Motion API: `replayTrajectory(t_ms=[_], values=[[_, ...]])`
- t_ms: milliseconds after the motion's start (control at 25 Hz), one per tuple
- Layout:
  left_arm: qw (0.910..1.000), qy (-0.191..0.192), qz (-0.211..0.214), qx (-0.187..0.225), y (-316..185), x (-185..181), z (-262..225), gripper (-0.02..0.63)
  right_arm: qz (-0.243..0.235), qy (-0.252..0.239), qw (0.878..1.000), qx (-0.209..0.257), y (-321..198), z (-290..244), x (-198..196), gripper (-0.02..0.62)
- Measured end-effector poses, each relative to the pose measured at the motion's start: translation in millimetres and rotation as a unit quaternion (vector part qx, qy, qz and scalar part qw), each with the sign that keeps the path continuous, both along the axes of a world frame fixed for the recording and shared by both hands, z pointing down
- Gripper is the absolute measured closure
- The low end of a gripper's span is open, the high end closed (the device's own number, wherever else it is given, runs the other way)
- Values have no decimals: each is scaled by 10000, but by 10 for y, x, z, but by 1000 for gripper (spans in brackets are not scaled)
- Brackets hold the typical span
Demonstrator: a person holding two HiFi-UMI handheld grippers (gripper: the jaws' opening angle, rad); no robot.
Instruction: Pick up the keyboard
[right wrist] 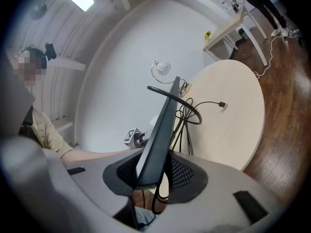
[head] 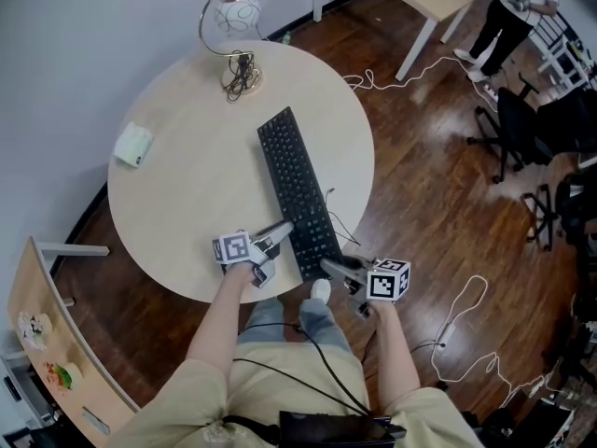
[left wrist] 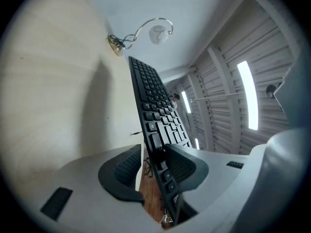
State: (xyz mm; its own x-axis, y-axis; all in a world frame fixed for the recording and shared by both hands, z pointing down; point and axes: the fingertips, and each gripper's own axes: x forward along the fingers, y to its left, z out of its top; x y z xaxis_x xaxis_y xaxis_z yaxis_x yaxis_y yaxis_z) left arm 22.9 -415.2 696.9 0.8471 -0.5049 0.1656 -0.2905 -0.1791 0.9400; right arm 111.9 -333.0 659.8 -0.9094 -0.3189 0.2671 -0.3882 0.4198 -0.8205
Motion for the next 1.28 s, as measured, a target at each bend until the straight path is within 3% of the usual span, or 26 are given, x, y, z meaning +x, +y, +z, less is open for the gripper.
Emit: replayTrajectory(t_ms=[120,240,400,520,680,880,1120,1280], values=[[9957,843,71,367,-41,19,-337,468,10,-499,9986,164,28,-226,-18,468],[9826,1654,240,810,-77,34,-819,471,-47,-823,9956,456,46,-498,-50,468],[9684,2060,220,1387,-139,9,-1405,534,-208,-748,9920,996,-25,-825,-105,455],[9608,1916,183,1996,-198,-41,-1848,531,-385,-757,9842,1554,-76,-1098,-171,435],[9465,1207,489,2953,-178,-78,-2354,532,-456,-897,9668,2349,-134,-1409,-166,445],[9090,319,824,4073,-14,-56,-2817,531,-827,-480,9436,3168,-159,-1624,-232,451],[8671,384,1135,4835,236,-25,-3232,532,-1371,-277,9095,3914,25,-1853,-515,456],[8552,561,1179,5016,315,-43,-3384,531,-1297,-446,9007,4121,71,-1990,-541,457]])
